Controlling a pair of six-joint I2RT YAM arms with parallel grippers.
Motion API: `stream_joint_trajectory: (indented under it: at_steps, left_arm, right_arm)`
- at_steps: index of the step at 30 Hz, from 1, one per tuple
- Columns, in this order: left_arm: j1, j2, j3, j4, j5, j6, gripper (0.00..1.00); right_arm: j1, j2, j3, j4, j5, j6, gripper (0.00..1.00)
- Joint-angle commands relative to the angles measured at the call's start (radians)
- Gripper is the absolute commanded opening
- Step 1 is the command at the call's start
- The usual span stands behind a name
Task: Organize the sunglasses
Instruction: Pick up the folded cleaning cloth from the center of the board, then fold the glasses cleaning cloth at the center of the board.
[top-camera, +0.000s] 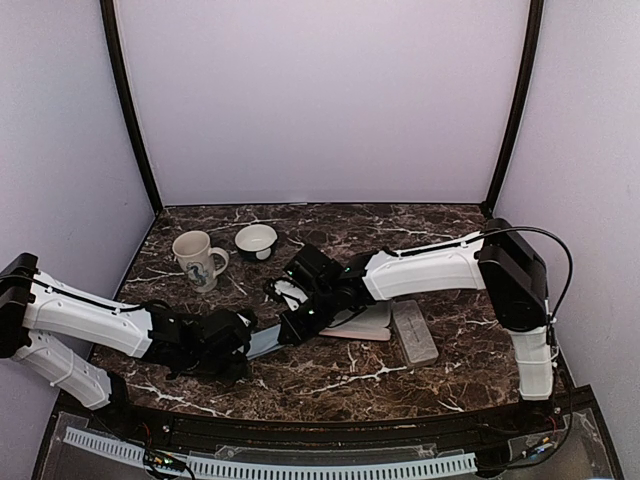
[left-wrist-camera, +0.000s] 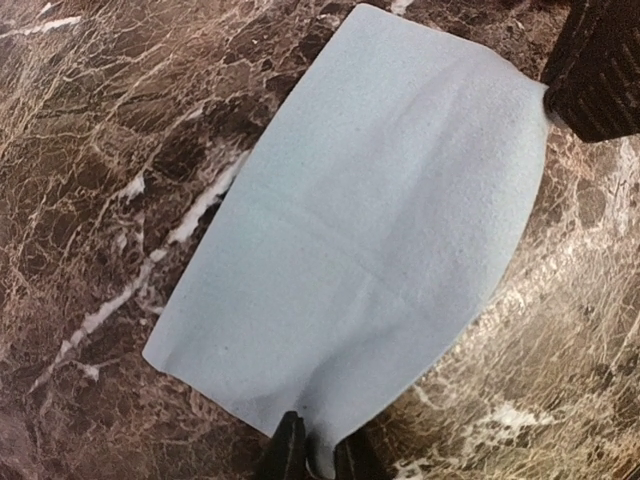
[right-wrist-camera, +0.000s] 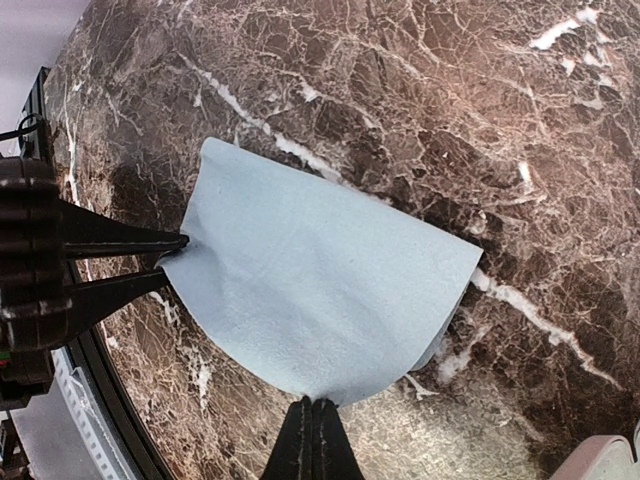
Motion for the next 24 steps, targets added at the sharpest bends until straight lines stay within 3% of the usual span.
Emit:
stream_joint_trajectory:
  at_steps: [1,7,24]
  left_arm:
    - [-0.006,-0.014,0.006,-0.035,0.001,-0.001,0.09]
    - [-0.006,-0.018,0.020,-0.050,-0.018,0.008,0.00]
    - [-0.002,0.021,0.139,-0.118,-0.155,0.098,0.00]
  right_arm:
    - [-0.009,-0.028,0.006,0.006,0.008,-0.008,0.00]
    - [-0.011,-0.021,0.018,0.005,0.011,-0.012,0.00]
    - [-0.035,0.019,0.089,0.000,0.027,-0.022,0.00]
